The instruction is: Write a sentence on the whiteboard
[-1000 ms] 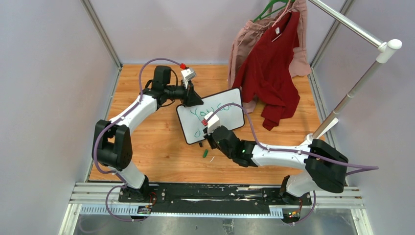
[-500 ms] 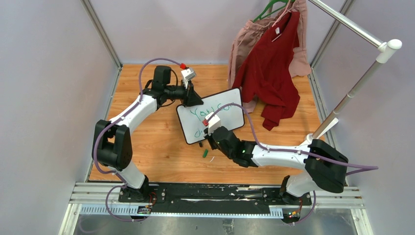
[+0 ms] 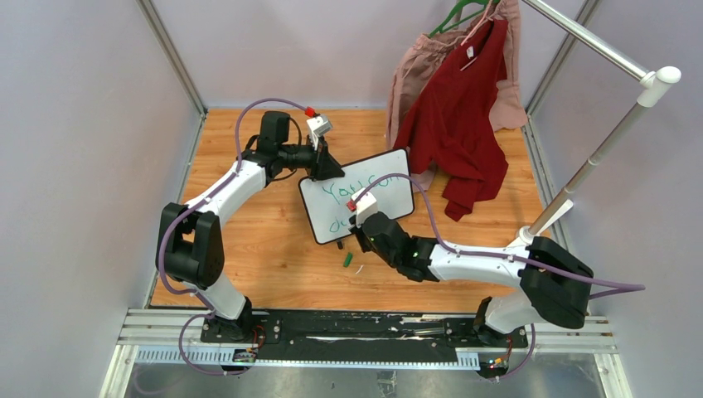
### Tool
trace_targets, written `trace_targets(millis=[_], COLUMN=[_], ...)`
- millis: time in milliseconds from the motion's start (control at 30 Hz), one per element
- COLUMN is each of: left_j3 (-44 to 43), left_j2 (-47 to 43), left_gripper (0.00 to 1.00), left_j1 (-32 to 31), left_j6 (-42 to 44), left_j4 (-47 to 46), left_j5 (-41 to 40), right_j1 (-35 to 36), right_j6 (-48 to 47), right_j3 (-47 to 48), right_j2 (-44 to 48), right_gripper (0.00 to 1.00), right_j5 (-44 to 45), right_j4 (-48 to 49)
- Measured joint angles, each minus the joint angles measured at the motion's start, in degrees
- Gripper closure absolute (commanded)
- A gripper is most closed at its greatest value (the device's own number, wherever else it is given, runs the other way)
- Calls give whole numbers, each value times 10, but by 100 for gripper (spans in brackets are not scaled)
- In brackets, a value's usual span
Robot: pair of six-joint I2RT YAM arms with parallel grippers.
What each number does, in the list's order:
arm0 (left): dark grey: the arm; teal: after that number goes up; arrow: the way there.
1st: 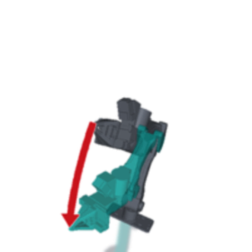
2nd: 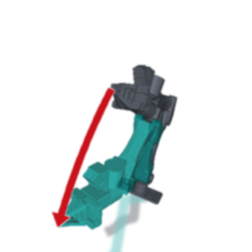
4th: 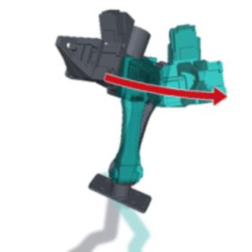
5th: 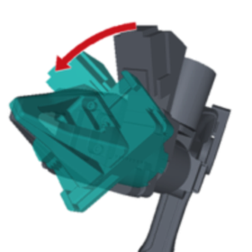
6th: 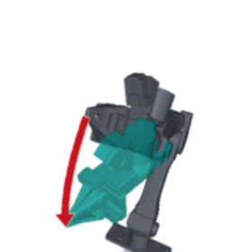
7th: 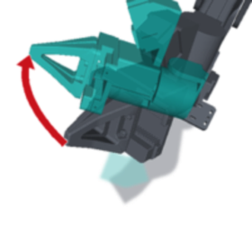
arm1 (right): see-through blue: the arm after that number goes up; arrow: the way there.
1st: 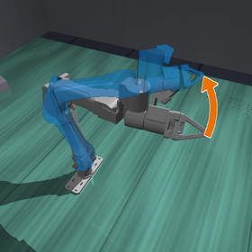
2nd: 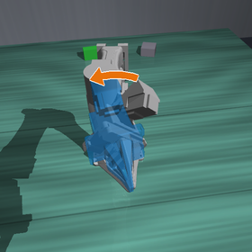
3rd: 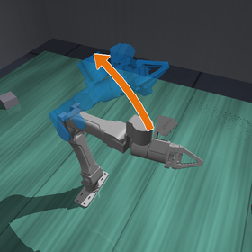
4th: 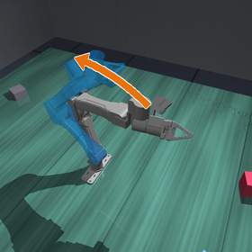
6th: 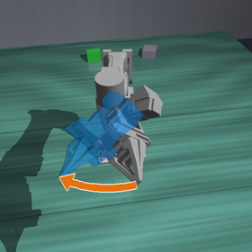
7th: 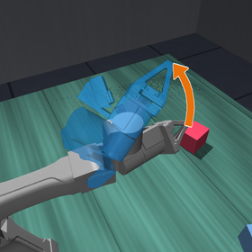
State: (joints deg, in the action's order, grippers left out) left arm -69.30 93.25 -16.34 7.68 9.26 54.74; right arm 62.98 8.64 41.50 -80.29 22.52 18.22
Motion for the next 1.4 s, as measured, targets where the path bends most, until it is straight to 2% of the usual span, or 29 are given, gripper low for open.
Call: trace_targets(millis=[1400], left_j3=[0], left_j2=[0], left_gripper=[100], left_j1=[-2], left_j6=[0], left_j4=[-1], left_j5=[-4], right_j1=[-2], right_j6=[-7], right_j3=[38], right_j2=[-11], right_gripper=[100], right_j5=[-22], right_j4=[-23])
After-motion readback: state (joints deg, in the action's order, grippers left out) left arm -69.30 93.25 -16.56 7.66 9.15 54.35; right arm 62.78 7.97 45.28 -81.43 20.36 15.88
